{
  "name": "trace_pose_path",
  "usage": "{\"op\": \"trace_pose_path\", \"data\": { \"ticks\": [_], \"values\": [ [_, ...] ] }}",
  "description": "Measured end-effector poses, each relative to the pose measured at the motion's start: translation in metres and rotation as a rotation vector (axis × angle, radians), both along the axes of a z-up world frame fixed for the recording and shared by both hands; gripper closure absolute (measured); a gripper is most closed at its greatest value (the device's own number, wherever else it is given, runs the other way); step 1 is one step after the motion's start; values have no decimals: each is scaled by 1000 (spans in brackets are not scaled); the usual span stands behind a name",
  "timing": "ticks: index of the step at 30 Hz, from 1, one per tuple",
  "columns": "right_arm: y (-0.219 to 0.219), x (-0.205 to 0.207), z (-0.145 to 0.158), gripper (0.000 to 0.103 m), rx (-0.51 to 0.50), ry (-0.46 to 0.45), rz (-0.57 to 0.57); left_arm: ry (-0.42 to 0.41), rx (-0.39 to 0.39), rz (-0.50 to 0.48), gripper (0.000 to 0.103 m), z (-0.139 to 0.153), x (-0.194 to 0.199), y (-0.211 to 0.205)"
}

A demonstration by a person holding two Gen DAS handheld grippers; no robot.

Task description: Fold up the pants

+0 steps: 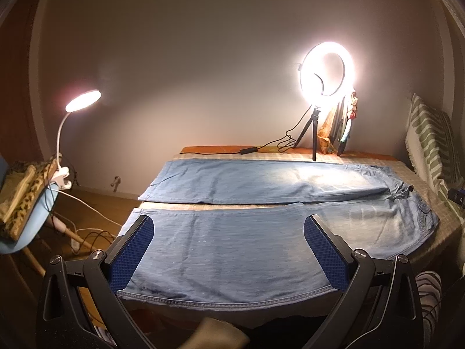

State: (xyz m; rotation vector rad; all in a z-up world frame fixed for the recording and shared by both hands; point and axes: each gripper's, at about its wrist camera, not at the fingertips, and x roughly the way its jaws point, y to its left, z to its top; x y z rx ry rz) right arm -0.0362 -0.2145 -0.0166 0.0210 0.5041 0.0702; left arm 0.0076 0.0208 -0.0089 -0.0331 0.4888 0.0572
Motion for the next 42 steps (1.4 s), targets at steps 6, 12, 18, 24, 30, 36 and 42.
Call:
{"op": "trace_pose_path", "data": {
  "ticks": [6,12,18,24,30,36,42],
  "values": [
    [3,9,-1,0,-10,-2,12,7,16,2,0,2,9,14],
    [11,24,-1,0,-31,-7,62,-18,-28,-67,0,4,16,48],
    [29,36,-14,0,-79,20,180,-2,84,-35,1,4,21,85],
    [54,40,-41,0,-162,37,305,52,135,15,16,-7,16,139],
    [82,50,-79,0,-212,159,431,180,160,-21,36,-58,9,175],
    [108,55,-122,10,-283,265,493,291,232,-72,41,-117,-12,172],
    [127,58,-146,13,-370,289,522,321,267,-144,47,-151,-14,161]
  ]
}}
